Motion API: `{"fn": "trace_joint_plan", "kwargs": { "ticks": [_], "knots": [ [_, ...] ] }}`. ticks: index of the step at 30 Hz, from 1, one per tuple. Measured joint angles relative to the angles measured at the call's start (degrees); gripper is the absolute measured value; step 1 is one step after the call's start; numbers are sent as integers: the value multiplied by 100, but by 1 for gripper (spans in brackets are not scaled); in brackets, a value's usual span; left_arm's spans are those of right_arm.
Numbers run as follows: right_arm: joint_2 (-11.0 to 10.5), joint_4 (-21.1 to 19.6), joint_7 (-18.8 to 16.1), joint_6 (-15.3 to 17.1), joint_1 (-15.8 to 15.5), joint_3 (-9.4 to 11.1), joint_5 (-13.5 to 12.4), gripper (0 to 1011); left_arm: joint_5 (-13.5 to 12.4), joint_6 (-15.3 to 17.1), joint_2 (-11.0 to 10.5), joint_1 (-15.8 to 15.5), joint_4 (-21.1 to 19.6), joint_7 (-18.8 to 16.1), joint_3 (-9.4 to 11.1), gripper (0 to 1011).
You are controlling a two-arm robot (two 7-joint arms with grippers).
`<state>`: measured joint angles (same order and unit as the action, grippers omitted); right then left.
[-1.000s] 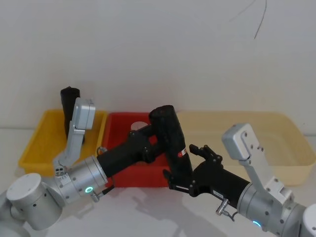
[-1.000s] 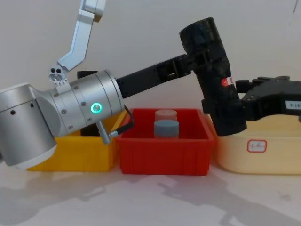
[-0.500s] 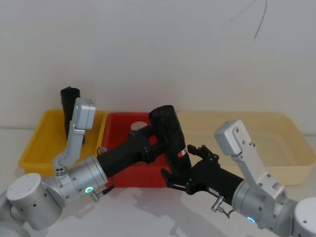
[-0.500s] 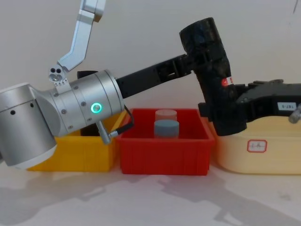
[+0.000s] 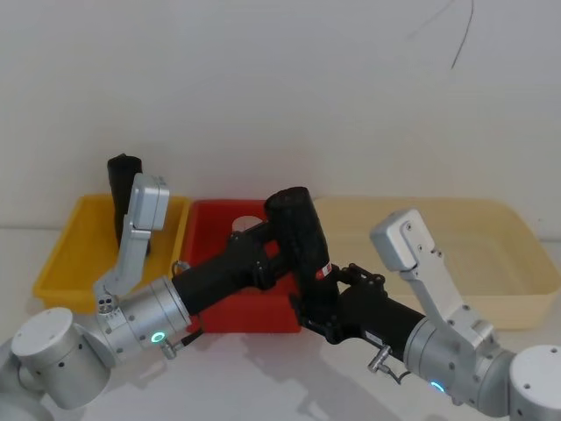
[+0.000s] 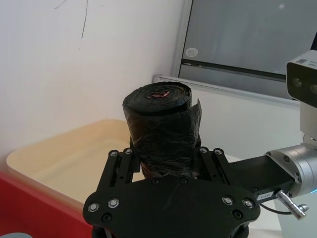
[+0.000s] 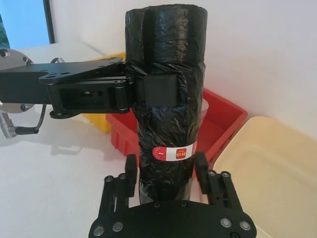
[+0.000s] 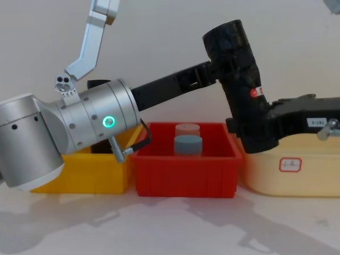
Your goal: Pick up the garbage bag with the one hand and transfer it to the other hand.
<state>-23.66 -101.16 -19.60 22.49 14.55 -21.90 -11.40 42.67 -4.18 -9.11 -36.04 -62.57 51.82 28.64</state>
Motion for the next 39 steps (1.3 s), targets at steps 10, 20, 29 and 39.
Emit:
{"fn": "trace_joint_plan", "kwargs": {
  "ticks": [10,20,29,39],
  "knots": [
    [58,8,4,81,19,7,47,486,0,0,0,0,0,0,0,523],
    [103,-20,26,105,-3,56,107,478,0,0,1,0,0,0,0,717],
    [110,-32,50,105,-14,160,142,478,0,0,0,0,0,0,0,958],
    [40,48,56,86,86,371,187,478,0,0,0,0,0,0,0,1000]
  ]
}}
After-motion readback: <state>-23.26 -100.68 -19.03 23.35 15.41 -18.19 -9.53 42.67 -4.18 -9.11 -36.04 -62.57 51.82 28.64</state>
